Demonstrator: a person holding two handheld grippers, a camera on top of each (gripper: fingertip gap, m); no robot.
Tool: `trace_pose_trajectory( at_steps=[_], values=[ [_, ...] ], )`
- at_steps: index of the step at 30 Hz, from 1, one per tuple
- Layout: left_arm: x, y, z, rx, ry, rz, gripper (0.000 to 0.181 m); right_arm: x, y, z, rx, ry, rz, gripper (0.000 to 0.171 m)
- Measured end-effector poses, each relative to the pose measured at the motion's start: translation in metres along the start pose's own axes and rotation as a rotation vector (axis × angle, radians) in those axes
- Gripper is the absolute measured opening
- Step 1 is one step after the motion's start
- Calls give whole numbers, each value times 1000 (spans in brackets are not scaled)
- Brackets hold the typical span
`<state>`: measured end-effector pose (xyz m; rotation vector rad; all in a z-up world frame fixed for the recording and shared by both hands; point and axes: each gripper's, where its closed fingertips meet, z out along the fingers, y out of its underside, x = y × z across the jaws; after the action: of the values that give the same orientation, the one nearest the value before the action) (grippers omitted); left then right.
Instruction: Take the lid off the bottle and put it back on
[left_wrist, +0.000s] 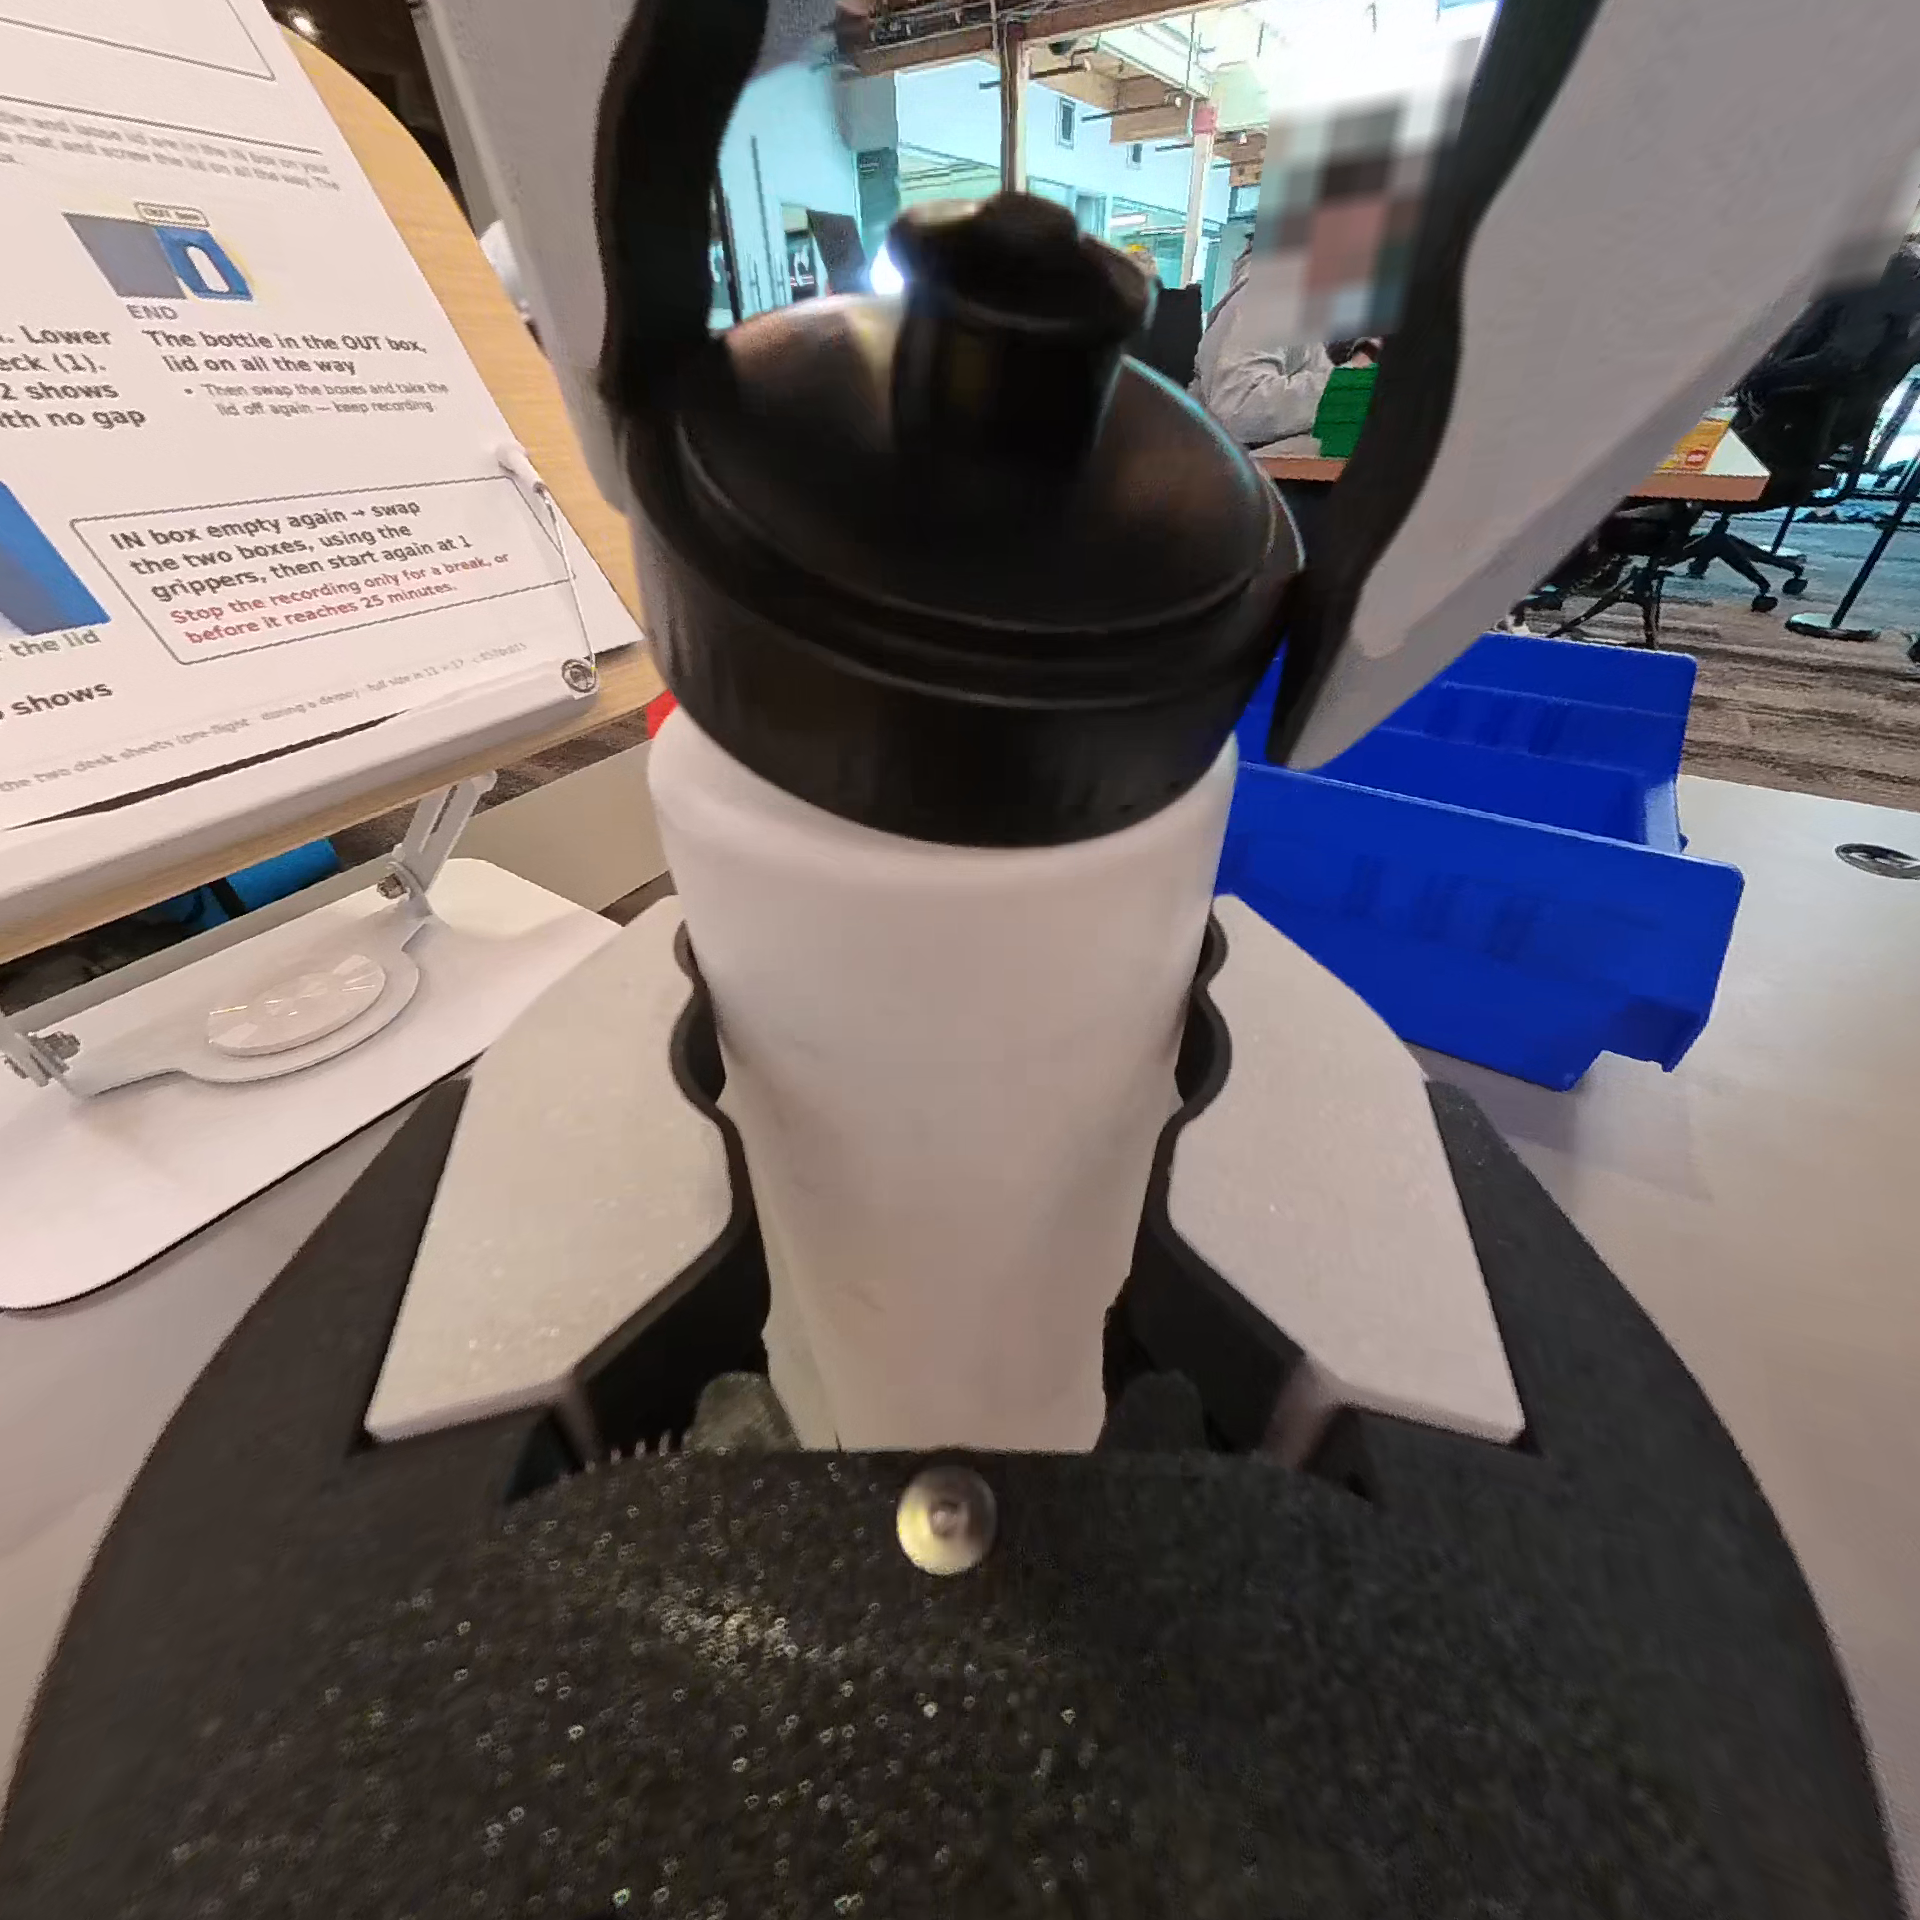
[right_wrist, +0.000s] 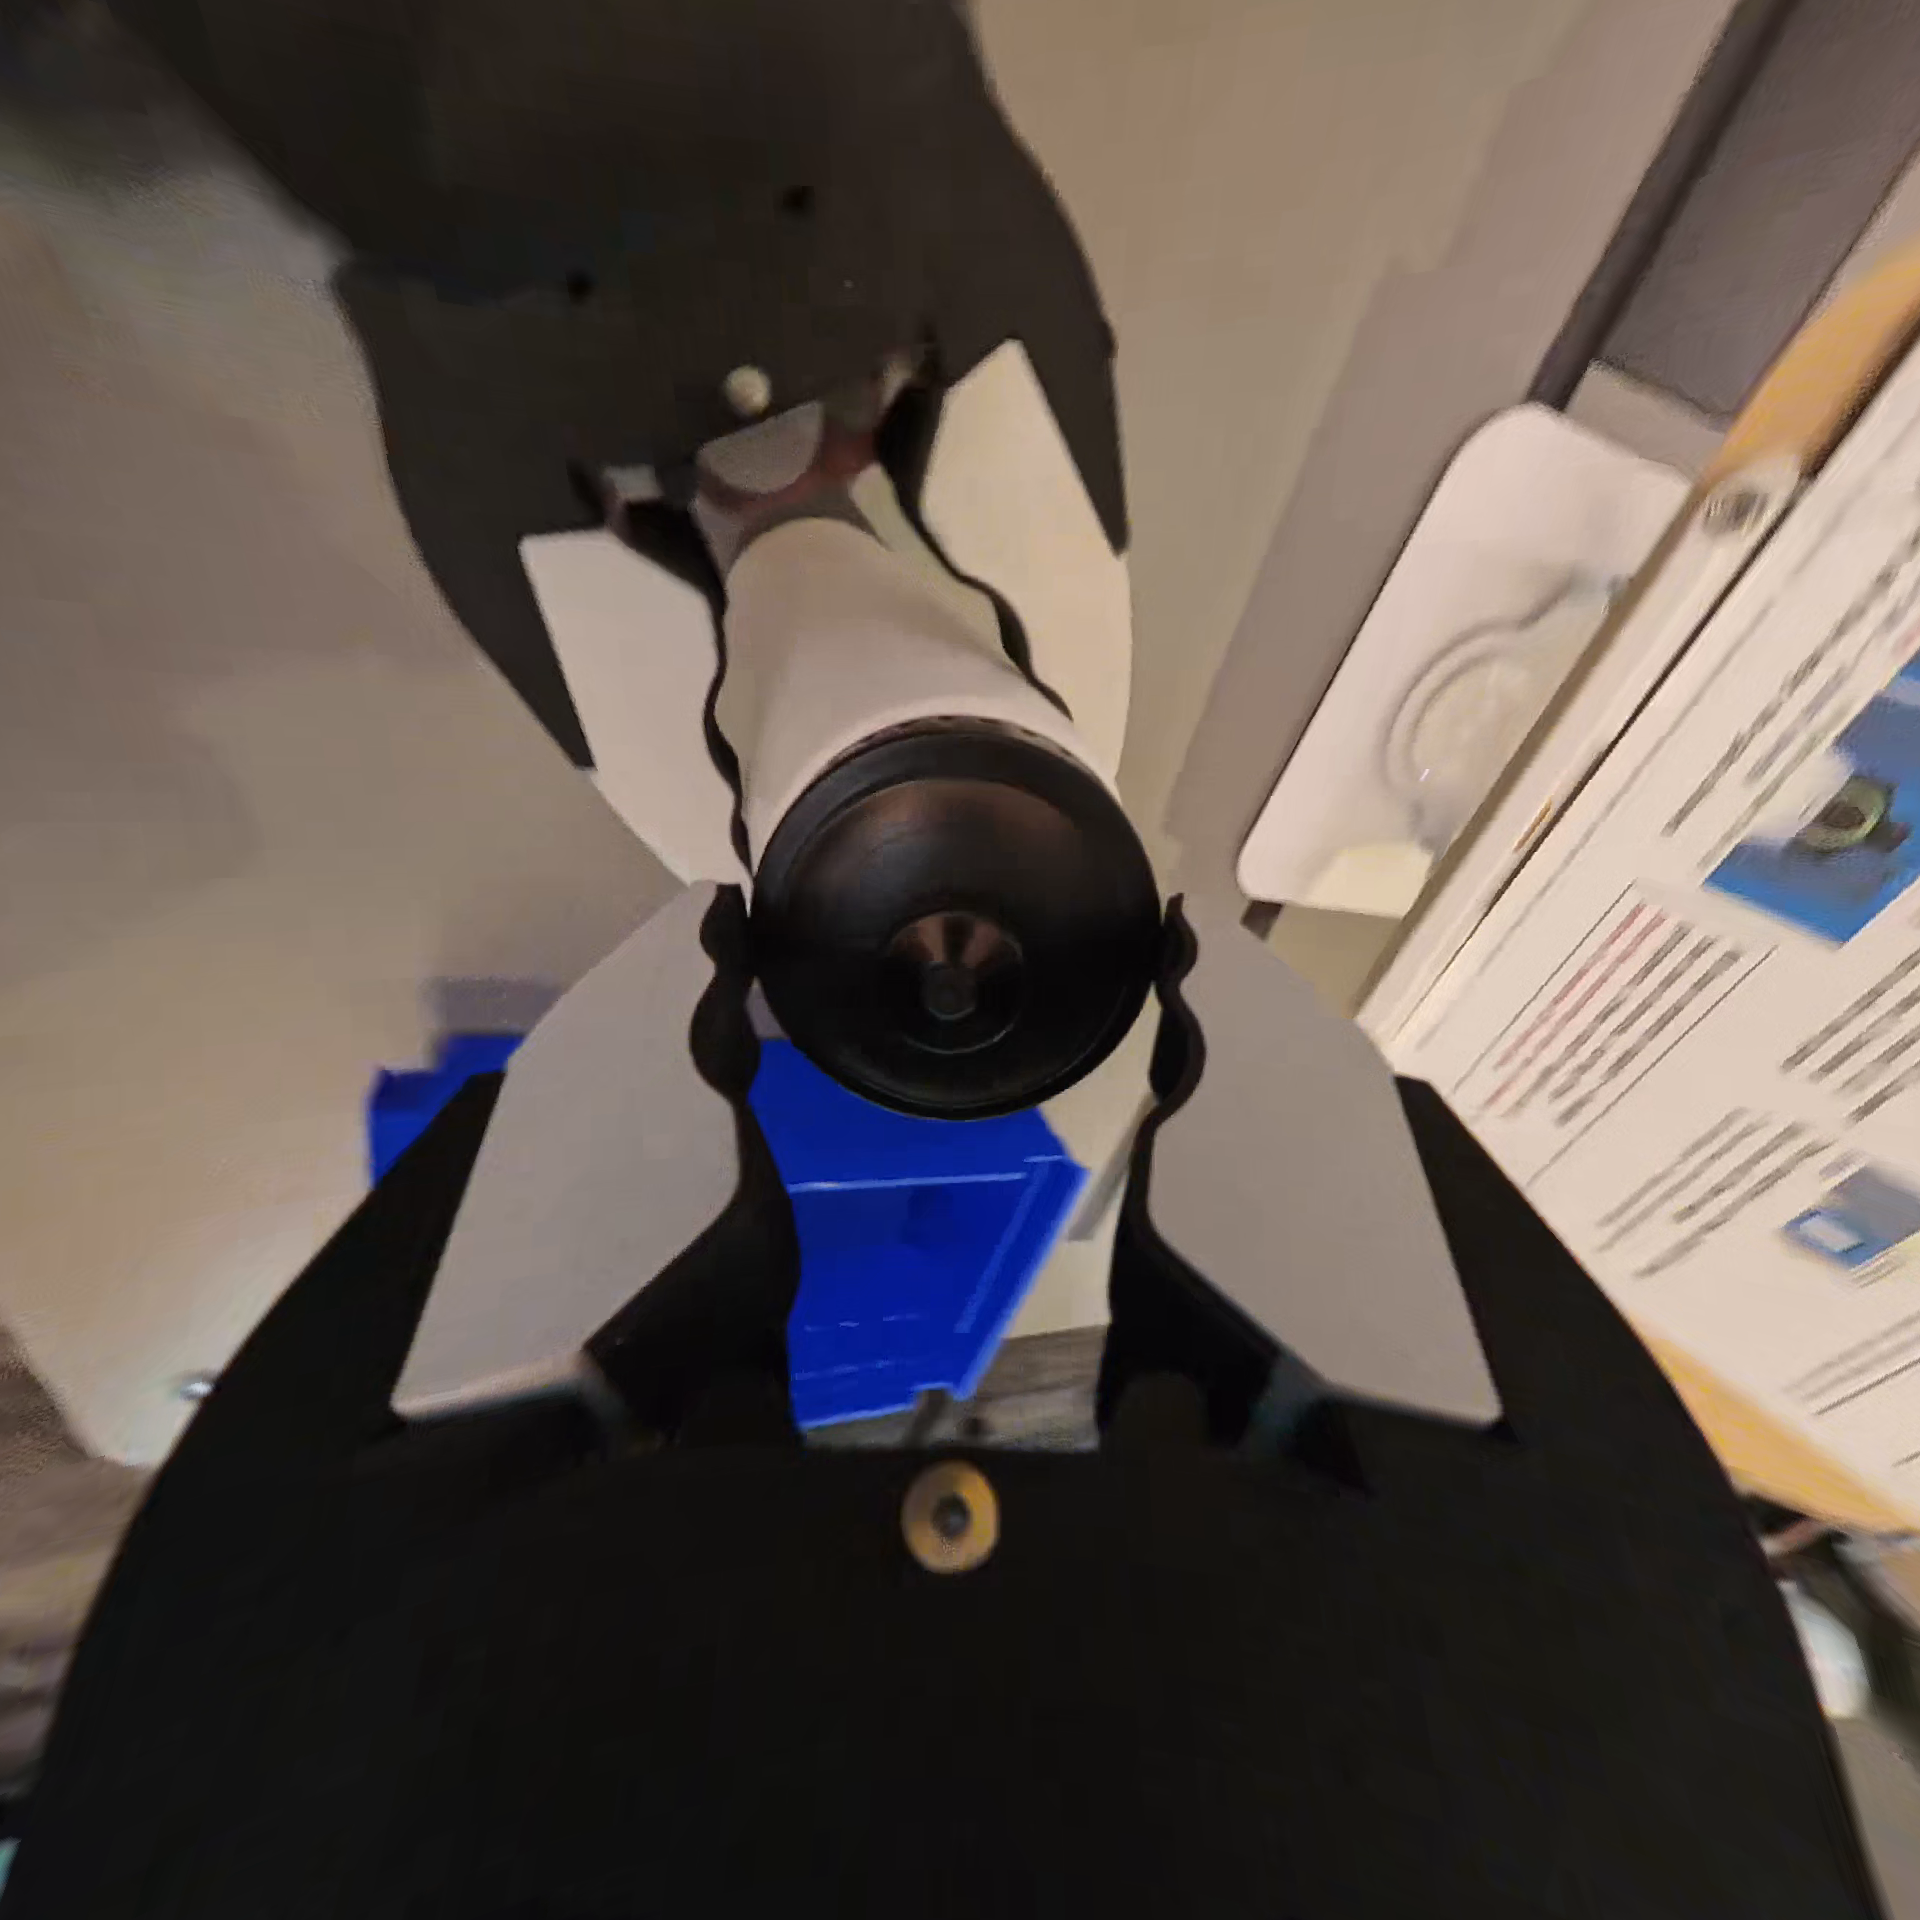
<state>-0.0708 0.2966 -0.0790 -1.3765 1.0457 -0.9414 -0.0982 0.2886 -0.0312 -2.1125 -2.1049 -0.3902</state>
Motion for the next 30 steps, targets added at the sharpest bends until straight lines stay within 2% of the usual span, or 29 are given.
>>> trace_pose_trajectory(
  at_steps=[3, 6, 11, 17, 21, 24, 27, 30],
  values=[
    [0, 0, 0, 4, 6, -2, 86, 3, 7, 0, -40, 47, -245, 75],
    [1, 0, 0, -1, 8, 0, 86, 4, 6, 0, -16, 66, -347, 74],
    [1, 0, 0, -5, 11, 3, 86, 4, 6, -6, 86, 100, -316, 74],
    [2, 0, 0, -4, 11, 2, 86, 3, 10, -32, 243, 217, -217, 74],
    [2, 0, 0, -7, 9, 5, 86, 9, 32, -58, 293, 342, -107, 74],
    [2, 0, 0, -9, 8, 5, 86, 22, 61, -86, 364, 467, 68, 74],
    [2, 0, 0, -8, 7, 4, 86, 32, 105, -108, 453, 566, 306, 74],
    [2, 0, 0, -7, 9, 3, 86, 32, 163, -106, 478, 651, 571, 74]
  ],
)
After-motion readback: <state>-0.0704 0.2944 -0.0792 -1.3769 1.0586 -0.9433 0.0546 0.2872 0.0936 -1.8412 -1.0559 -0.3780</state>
